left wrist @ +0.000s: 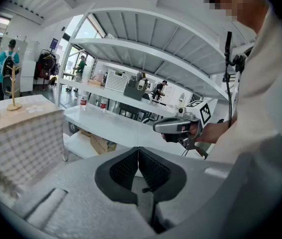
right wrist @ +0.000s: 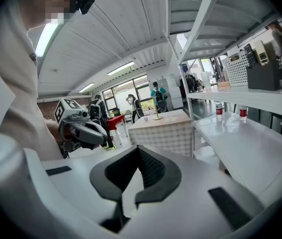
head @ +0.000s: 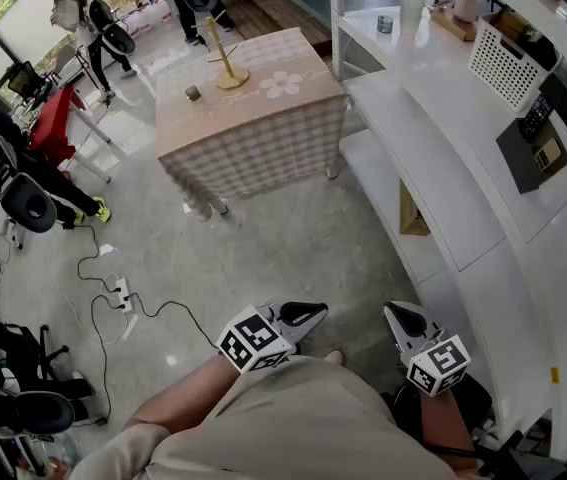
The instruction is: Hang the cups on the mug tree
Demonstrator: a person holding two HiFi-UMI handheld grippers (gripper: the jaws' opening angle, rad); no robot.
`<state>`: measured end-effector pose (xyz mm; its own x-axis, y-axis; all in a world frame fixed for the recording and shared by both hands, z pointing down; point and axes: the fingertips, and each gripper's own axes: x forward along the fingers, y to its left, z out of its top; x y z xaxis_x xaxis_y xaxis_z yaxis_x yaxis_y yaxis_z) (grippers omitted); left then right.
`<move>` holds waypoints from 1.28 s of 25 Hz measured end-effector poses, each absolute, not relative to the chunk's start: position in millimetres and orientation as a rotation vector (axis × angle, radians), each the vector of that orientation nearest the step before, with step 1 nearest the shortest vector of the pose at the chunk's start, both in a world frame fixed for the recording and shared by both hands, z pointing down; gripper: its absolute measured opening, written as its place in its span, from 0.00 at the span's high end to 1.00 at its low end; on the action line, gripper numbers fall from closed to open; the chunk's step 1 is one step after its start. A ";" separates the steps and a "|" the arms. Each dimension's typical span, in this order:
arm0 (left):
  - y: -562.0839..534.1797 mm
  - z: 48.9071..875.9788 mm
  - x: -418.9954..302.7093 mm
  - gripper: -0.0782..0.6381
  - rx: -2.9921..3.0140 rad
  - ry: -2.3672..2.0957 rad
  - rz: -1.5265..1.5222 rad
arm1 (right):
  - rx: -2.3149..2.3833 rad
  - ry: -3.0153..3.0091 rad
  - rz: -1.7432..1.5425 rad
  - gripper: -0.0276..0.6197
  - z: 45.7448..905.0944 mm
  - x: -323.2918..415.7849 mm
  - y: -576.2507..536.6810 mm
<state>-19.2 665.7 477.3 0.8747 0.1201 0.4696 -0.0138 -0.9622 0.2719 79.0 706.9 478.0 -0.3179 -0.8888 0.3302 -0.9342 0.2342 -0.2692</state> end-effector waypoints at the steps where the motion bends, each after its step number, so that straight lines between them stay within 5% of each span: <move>1: 652.0 474.7 -23.9 0.88 2.789 0.072 0.709 | 1.761 -2.388 0.627 0.94 475.5 72.8 692.3; 21: 404.1 467.2 -162.0 0.88 2.782 -0.273 0.548 | 1.457 -2.507 0.541 0.94 447.3 -56.8 429.7; 32: 243.6 476.3 -114.5 0.86 2.677 -0.611 0.529 | 1.266 -2.600 0.530 0.81 462.6 11.2 267.1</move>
